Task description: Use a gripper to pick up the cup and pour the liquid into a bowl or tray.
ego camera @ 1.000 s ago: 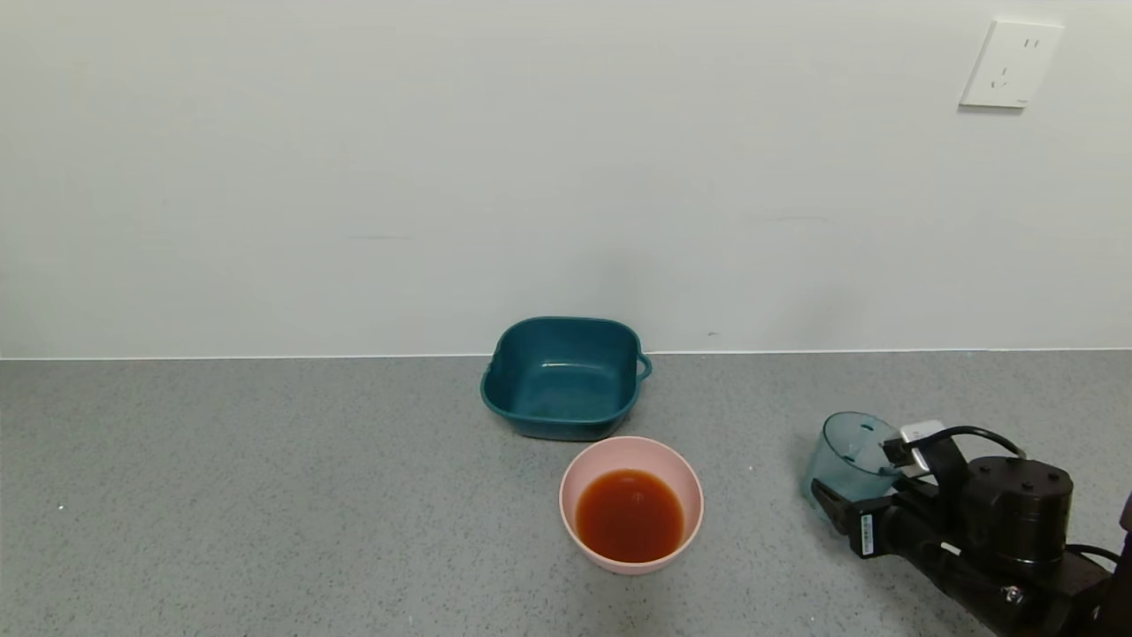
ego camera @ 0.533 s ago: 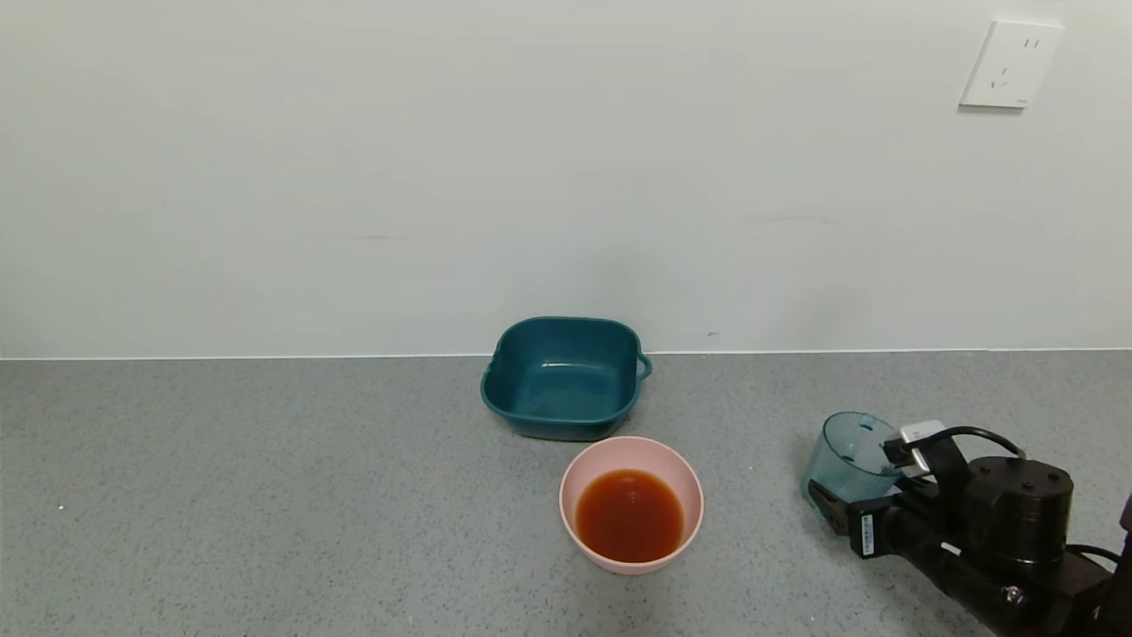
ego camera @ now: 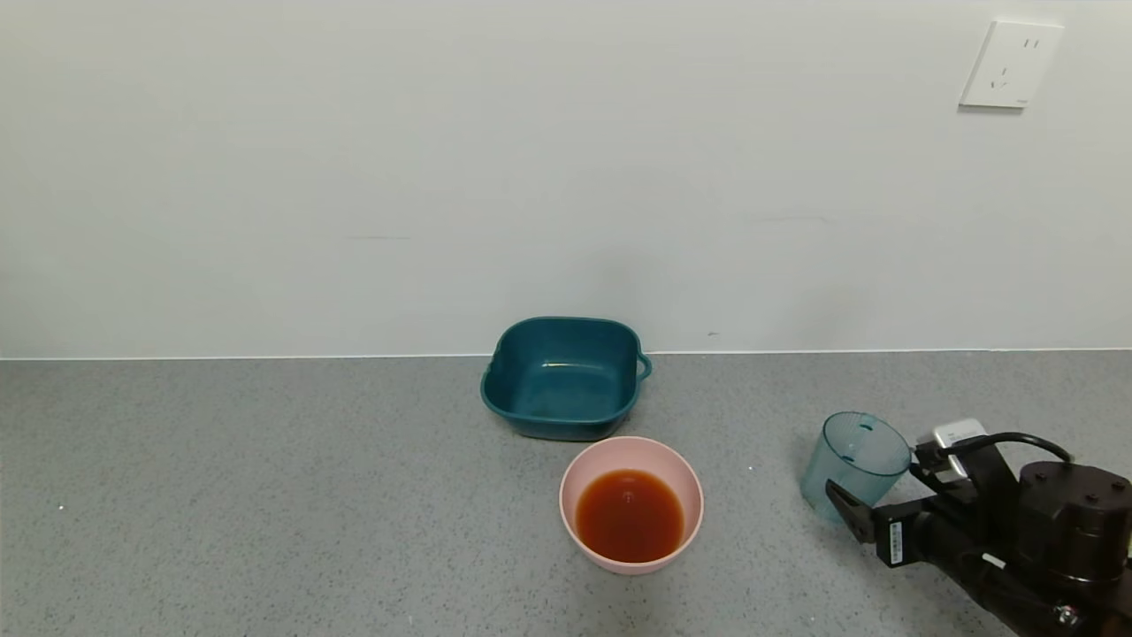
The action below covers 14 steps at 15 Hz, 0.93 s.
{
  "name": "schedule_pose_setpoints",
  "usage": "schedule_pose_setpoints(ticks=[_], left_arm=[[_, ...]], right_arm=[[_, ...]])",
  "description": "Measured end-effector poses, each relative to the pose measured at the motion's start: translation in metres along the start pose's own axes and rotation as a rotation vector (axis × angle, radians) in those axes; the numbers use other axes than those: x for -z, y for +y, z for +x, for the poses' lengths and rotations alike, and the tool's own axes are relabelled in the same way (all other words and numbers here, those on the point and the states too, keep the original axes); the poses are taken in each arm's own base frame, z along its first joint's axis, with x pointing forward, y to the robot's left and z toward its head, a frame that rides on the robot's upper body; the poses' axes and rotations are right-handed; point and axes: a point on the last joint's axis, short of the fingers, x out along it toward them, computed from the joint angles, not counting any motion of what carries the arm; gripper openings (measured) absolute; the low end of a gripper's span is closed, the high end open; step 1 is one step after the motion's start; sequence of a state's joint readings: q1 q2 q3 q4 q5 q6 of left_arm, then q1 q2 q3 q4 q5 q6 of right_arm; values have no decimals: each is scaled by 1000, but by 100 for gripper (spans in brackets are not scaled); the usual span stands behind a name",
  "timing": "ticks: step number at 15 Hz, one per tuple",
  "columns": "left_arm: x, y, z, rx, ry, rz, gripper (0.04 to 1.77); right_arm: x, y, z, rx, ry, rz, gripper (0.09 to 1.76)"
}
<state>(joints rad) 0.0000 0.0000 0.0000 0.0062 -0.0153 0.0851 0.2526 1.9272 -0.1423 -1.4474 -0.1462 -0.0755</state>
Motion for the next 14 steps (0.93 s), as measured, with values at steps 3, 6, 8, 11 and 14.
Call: schedule_pose_setpoints(ticks=[3,6,8,11,14], left_arm=[[0,0,0,0,0,0,172],[0,0,0,0,0,0,172],[0,0,0,0,0,0,172],[0,0,0,0,0,0,172],[0,0,0,0,0,0,172]], right_arm=[[-5,-3,-19,2,-27,-11,168],[-7,-5,-42,-3,-30,-22,169],[-6,-7,-57,-5,-8,-27,169],[-4,-11,-80,-7,48,-34,170],[-4,-16,-110,-6,98,-36,170]])
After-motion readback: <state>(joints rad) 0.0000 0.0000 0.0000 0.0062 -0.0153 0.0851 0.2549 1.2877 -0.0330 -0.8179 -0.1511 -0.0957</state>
